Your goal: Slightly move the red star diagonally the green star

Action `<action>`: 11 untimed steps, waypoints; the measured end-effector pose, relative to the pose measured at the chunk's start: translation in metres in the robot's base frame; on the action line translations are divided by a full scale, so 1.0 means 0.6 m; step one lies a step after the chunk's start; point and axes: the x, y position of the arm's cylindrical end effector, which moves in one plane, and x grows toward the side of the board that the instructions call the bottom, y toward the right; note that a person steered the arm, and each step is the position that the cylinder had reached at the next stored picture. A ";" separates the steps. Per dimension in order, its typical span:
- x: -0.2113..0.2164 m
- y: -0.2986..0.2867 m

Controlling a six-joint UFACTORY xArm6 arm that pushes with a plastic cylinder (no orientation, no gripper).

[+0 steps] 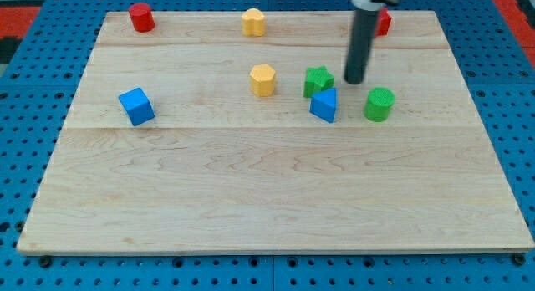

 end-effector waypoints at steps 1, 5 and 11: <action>-0.022 0.106; -0.275 0.069; -0.272 -0.313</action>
